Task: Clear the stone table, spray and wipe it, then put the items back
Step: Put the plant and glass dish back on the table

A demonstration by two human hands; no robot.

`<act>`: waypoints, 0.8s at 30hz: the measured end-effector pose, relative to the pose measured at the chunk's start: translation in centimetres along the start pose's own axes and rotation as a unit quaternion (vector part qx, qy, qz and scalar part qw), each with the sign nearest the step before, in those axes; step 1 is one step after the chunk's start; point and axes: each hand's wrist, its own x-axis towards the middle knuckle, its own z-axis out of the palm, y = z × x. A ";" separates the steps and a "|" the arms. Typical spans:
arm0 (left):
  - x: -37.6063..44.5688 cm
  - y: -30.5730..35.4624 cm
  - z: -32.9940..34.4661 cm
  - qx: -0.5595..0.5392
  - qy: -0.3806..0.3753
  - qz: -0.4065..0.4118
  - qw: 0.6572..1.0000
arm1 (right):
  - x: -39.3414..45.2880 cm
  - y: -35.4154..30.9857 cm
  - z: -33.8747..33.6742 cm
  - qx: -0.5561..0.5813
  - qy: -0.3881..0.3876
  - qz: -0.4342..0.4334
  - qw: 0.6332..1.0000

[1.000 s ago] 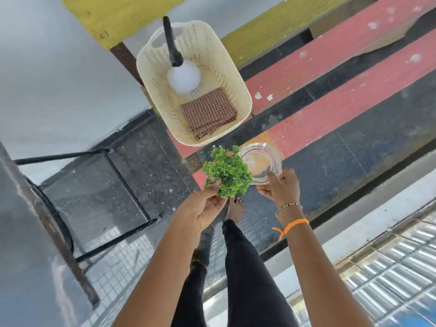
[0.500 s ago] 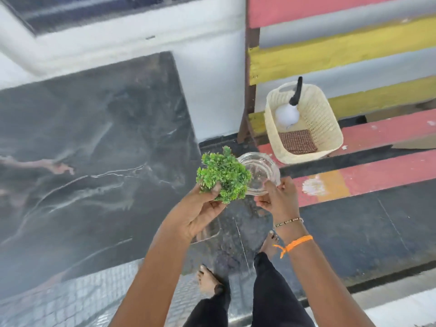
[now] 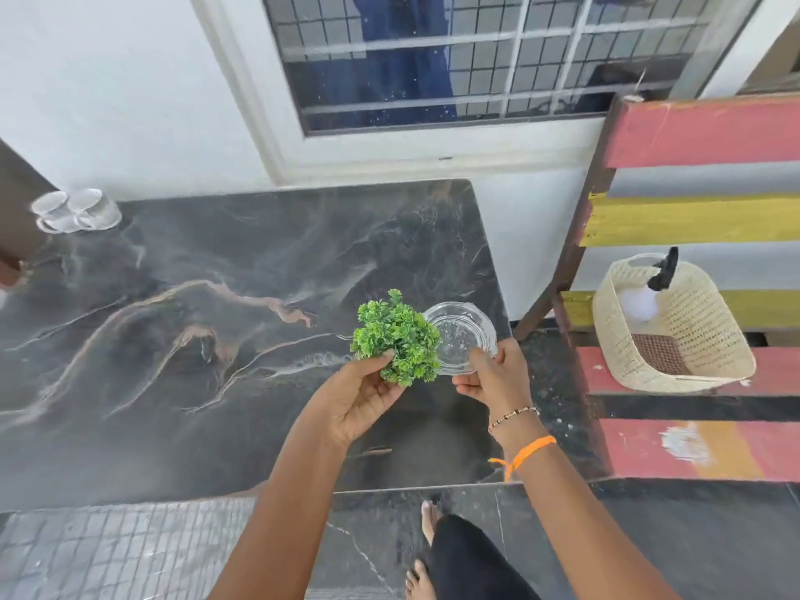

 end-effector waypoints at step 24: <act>21.7 16.5 6.2 0.080 0.107 -0.006 0.991 | 20.4 -6.8 13.5 -0.067 0.048 -0.031 0.996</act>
